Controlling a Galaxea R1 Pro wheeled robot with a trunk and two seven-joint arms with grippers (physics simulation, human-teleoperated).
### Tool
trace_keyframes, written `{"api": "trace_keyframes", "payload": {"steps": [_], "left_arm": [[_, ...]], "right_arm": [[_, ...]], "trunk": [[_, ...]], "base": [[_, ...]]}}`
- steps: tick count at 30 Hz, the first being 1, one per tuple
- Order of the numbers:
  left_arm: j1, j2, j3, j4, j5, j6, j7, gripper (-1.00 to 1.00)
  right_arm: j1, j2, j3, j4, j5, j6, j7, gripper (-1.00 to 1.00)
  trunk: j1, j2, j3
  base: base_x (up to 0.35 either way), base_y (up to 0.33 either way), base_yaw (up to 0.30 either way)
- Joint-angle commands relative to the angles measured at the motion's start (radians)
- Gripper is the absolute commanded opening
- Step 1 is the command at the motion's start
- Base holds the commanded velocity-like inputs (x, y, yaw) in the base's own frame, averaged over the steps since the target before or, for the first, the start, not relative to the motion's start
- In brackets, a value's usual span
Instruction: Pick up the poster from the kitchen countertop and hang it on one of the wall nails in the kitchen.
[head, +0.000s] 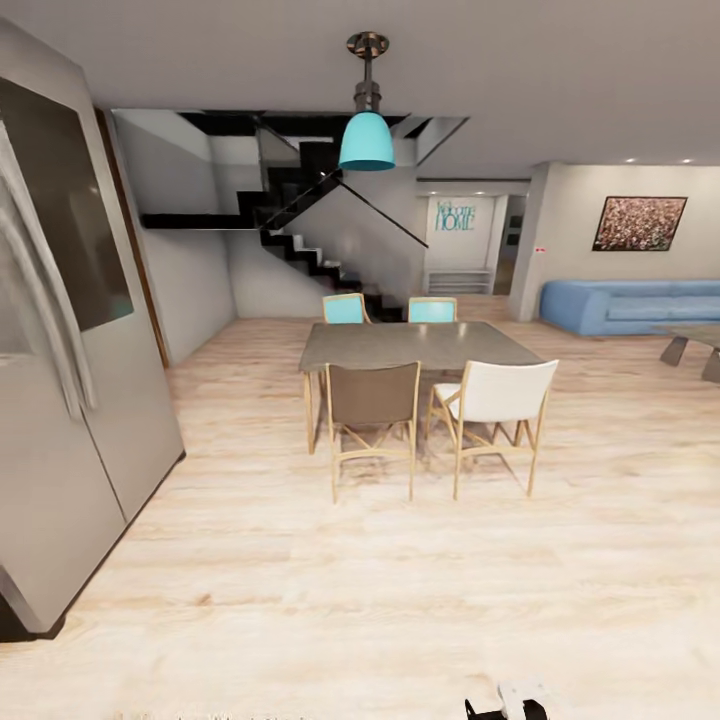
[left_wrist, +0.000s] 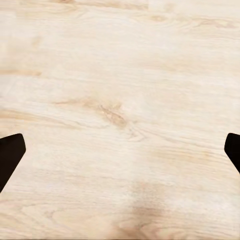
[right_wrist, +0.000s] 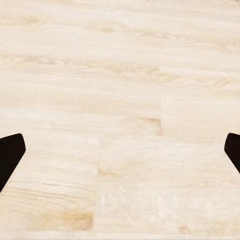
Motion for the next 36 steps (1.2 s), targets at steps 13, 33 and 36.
{"api": "trace_keyframes", "payload": {"steps": [13, 33, 36], "left_arm": [[0.0, 0.0, 0.001, -0.001, -0.001, 0.0, 0.0, 1.0], [0.0, 0.0, 0.002, -0.001, -0.001, 0.0, 0.0, 1.0], [0.0, 0.0, 0.002, -0.001, -0.001, 0.0, 0.0, 1.0]], "right_arm": [[-0.001, -0.001, 0.001, 0.005, 0.01, -0.002, -0.001, 1.0], [-0.001, 0.0, 0.003, 0.056, 0.01, -0.003, -0.007, 1.0], [-0.001, 0.0, 0.003, 0.057, 0.011, -0.003, -0.008, 1.0]], "trunk": [[0.0, 0.0, -0.001], [0.0, 0.0, -0.001], [0.0, 0.0, -0.001]], "base": [[0.0, 0.0, 0.2], [0.0, -0.115, 0.108], [0.0, -0.002, 0.288]]}}
